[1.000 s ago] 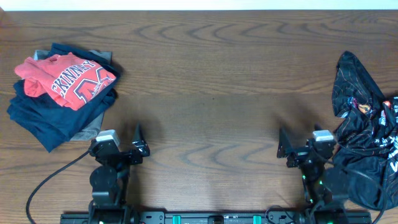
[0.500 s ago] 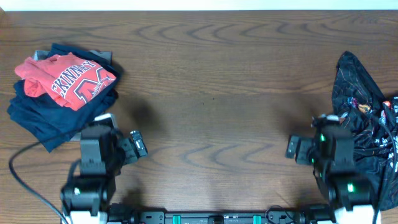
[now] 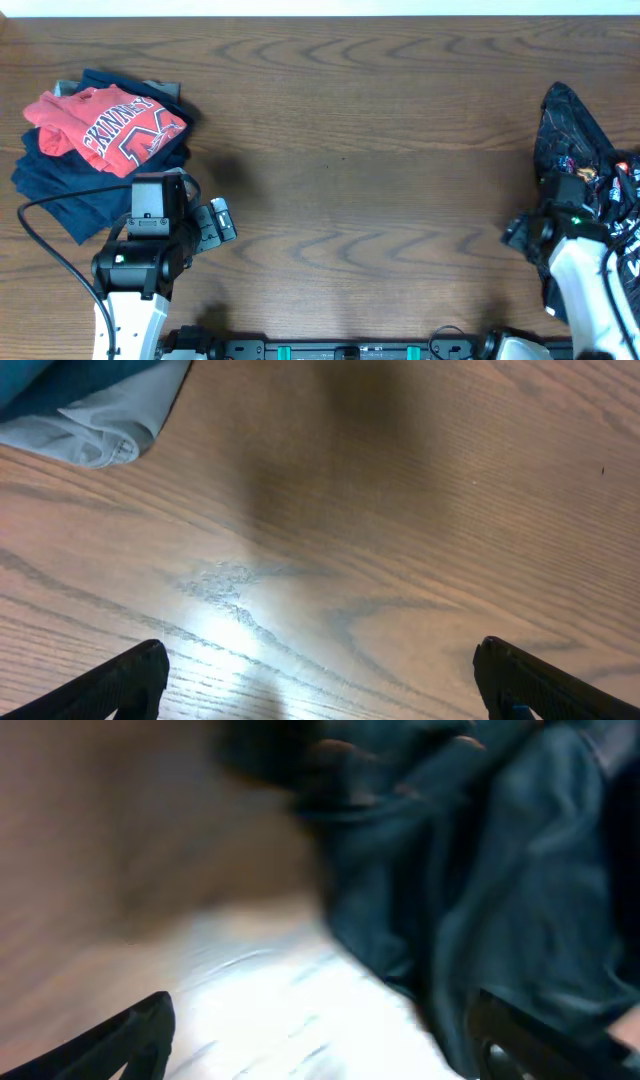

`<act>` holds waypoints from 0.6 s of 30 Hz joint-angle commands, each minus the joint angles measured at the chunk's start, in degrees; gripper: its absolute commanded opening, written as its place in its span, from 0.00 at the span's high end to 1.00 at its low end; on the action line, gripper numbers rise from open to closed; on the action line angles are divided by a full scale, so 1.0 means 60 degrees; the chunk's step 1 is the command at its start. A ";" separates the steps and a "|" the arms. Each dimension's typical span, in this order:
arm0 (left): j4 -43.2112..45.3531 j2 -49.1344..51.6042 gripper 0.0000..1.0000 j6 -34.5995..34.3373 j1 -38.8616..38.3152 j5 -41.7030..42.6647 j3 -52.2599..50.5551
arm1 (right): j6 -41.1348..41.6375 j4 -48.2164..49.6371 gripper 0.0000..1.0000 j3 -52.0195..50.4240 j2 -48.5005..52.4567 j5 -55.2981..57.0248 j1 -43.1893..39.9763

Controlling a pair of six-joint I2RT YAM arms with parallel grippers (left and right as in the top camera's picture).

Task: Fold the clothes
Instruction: 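Reach the right gripper to the black jersey and grasp its edge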

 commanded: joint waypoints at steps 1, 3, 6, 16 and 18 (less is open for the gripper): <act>-0.0047 -0.0007 0.02 -0.0018 0.0033 0.0066 0.0182 | 0.0393 0.0149 0.15 0.0007 0.0663 0.0834 -0.0707; -0.0018 -0.0007 0.02 -0.0018 0.0033 0.0069 0.0182 | 0.0404 0.0280 0.17 -0.0066 0.1064 0.1078 -0.1027; 0.0047 -0.0007 0.02 -0.0018 0.0033 0.0069 0.0182 | 0.0809 0.0576 0.20 -0.0153 0.1537 0.1082 -0.1399; 0.0160 -0.0007 0.02 -0.0018 0.0033 0.0066 0.0175 | 0.0729 0.0783 0.99 -0.0157 0.2058 -0.0368 -0.1847; 0.0193 -0.0007 0.02 -0.0018 0.0033 0.0066 0.0175 | -0.0255 0.0907 0.99 -0.0157 0.2058 -0.2189 -0.1836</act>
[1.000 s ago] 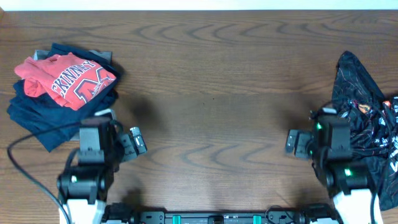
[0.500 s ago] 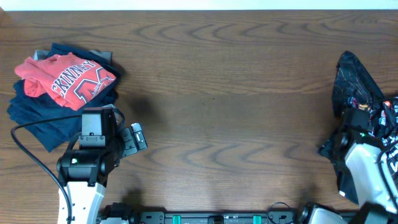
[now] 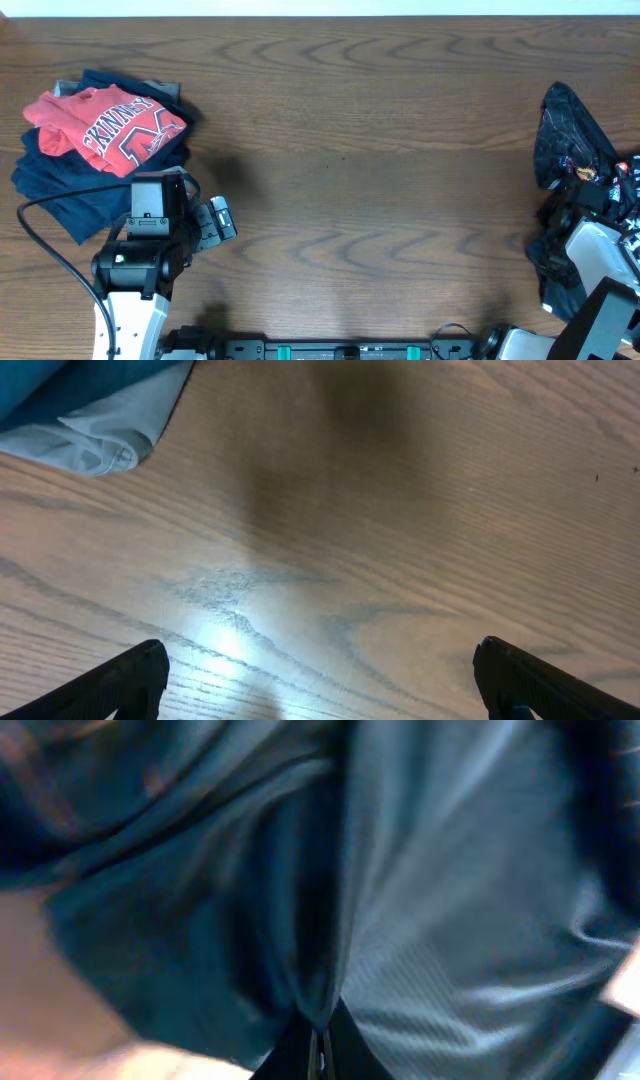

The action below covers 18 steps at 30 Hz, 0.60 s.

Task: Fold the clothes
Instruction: 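Reach the right gripper to the black jersey and grasp its edge, then drag the black jersey left toward center with the right gripper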

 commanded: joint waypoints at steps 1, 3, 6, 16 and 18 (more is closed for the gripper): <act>0.0069 -0.0007 0.02 -0.0018 0.0033 0.0066 0.0175 | -0.1432 0.0142 0.99 -0.0069 0.0022 -0.3129 -0.0007; 0.0168 -0.0007 0.02 -0.0018 0.0033 0.0066 0.0175 | -0.2616 0.0160 0.99 -0.0069 0.0022 -0.5231 0.0299; 0.0477 -0.0007 0.02 -0.0018 0.0033 0.0066 0.0175 | -0.3905 0.0222 0.99 -0.0069 0.0018 -0.8123 0.1242; 0.2109 -0.0004 0.02 -0.0095 0.0033 0.0069 0.0175 | -0.1931 0.5723 0.99 -0.0069 0.0018 -1.0448 0.6845; 0.2368 -0.0004 0.02 -0.0091 0.0033 0.0066 0.0171 | -0.1235 0.7311 0.99 -0.0066 0.0018 -0.9694 0.7854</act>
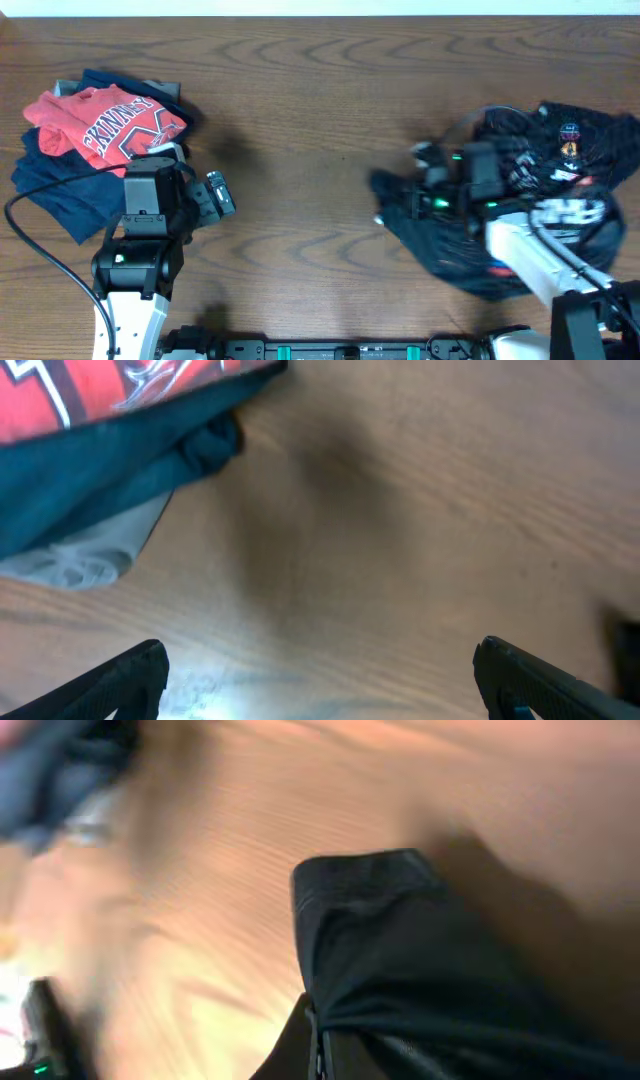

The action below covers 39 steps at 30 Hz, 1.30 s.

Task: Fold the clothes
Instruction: 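Drag the black jersey left toward center with the right gripper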

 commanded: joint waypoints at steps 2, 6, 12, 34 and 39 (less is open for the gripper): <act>0.0364 0.0007 0.02 -0.0058 0.0033 0.0069 0.0153 | 0.1501 0.2047 0.97 -0.0007 -0.0022 0.0976 0.1956; 0.0419 0.0098 0.02 -0.0055 0.0033 0.0226 0.0153 | 0.1519 0.2605 0.83 0.0069 -0.0022 0.3180 0.2900; 0.0331 0.0535 0.02 -0.0055 0.0029 0.1734 0.0106 | 0.0958 0.1067 0.28 0.0084 -0.0299 0.4623 0.2361; 0.1581 0.5705 0.02 -0.3260 -0.4131 0.3242 0.0062 | -0.0521 -0.5362 0.01 0.0087 -0.5472 0.6932 -0.2146; 0.3104 0.6863 0.00 -0.3370 -0.4798 0.2881 0.0066 | -0.0419 -0.5763 0.01 0.0087 -0.5377 0.6925 -0.2492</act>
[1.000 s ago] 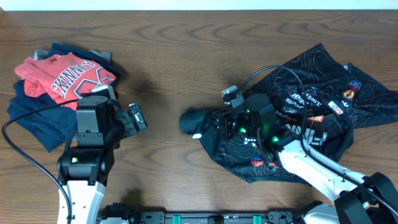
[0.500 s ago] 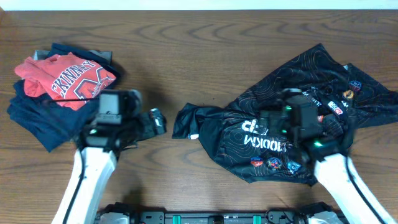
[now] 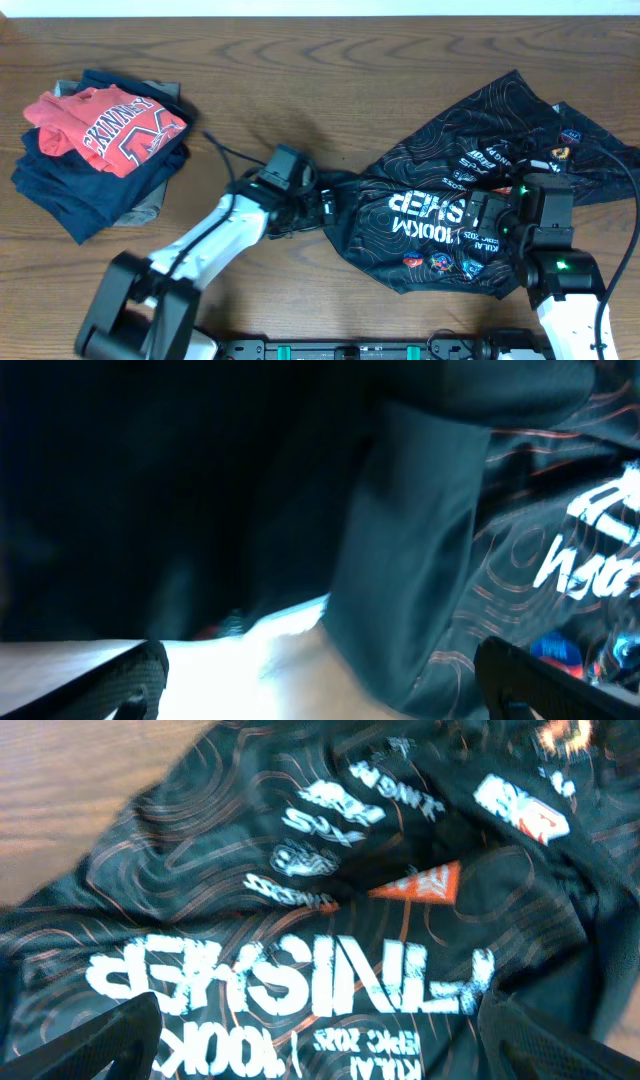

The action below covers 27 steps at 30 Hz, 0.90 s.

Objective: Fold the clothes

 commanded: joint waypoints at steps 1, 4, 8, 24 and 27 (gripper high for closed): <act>0.0488 0.0561 0.07 -0.0408 -0.0229 -0.0743 0.0066 | -0.0135 -0.0109 0.01 0.0076 0.0047 0.0102 -0.0182; 0.0812 0.0747 0.58 0.0211 -0.0157 -0.2637 0.0066 | -0.0135 -0.0124 0.03 0.0076 0.0051 0.0102 -0.0189; 0.1195 0.0696 0.94 0.1275 0.0219 -0.5031 0.0204 | -0.0135 -0.0157 0.04 0.0076 0.0051 0.0102 -0.0189; 0.0714 0.0667 0.63 0.2605 0.4065 -0.4597 0.5246 | -0.0124 -0.0219 0.04 0.0076 0.0076 0.0102 -0.0189; -0.0317 0.0685 0.05 0.2601 0.4149 -0.4135 0.5242 | -0.0124 -0.0240 0.03 0.0076 0.0076 0.0098 -0.0189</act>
